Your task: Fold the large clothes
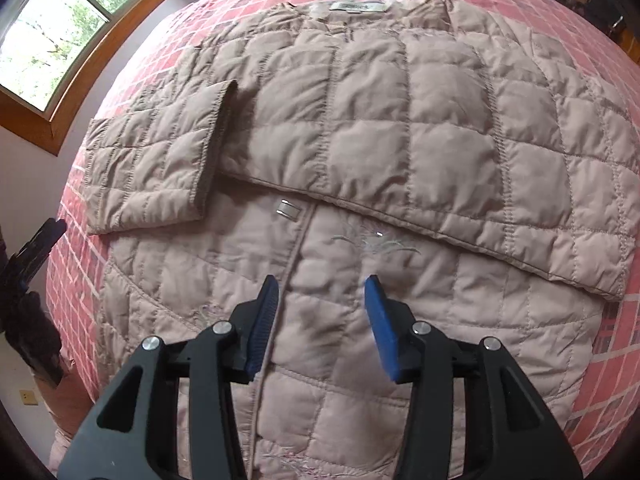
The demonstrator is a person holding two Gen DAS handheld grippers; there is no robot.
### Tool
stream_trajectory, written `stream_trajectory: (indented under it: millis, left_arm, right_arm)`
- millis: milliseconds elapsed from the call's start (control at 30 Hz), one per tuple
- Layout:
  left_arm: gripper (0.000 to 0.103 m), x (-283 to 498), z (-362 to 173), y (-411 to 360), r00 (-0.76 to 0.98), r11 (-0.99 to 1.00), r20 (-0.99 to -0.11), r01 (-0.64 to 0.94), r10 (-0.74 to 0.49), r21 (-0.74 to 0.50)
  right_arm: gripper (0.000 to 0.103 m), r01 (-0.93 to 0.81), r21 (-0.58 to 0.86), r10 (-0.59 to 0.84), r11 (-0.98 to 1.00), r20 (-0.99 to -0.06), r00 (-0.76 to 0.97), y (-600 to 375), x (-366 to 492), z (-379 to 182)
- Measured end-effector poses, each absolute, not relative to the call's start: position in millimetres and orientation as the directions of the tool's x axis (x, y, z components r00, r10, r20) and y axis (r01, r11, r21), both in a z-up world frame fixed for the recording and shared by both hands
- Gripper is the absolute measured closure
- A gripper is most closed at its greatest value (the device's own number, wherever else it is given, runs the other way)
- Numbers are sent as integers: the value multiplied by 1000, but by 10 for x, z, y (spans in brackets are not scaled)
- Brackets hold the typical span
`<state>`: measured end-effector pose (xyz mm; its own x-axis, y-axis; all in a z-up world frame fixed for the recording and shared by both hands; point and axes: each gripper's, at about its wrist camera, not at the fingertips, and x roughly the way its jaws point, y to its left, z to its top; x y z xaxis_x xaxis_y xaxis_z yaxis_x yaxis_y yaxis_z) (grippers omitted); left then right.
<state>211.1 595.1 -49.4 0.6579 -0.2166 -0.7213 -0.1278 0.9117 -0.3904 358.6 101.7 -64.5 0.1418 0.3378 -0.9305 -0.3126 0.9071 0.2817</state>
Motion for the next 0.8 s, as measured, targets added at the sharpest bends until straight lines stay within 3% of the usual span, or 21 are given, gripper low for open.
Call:
stream_trajectory:
  millis: [133,300,433,533,567,600,667,800]
  left_arm:
    - [50,2294,-787,6316,610,885,-767,-224,-199,-407]
    - [50,2481,-997,6368,614,825,-722,-195,-319,-531]
    - [50,2629,-1039,6238,605,832,-736,-209,-302,-513]
    - [76,2626,-1016,6159,608,841,-740,-208,-289,-499]
    - [86,2626,-1003,6138,612,840,-734,-201,-294,-504]
    - [90,2609,-987,6137,617,842,-732,-200,-289,-501]
    - [93,2597,-921,6103,629,849,-726,-194,-276,-491]
    - [94,2558,-688,5957,659,852,-692,-148,-293,-502]
  right_arm:
    - [55,-349,339,407,874,-902,142,1303,3605,-482]
    - [55,-359,375,439,854,-891,115,1622,3773,-489]
    - [55,-360,363,418,860,-904,88,1855,3886,-662]
    - [81,-360,382,431,851,-900,65,1973,3958,-784]
    - [87,-357,392,439,848,-897,59,1993,3965,-808]
    - [88,-356,392,440,848,-896,63,1990,3959,-819]
    - [95,-368,389,444,844,-893,74,1991,3932,-772]
    - [96,-389,376,458,841,-877,141,1768,3890,-463]
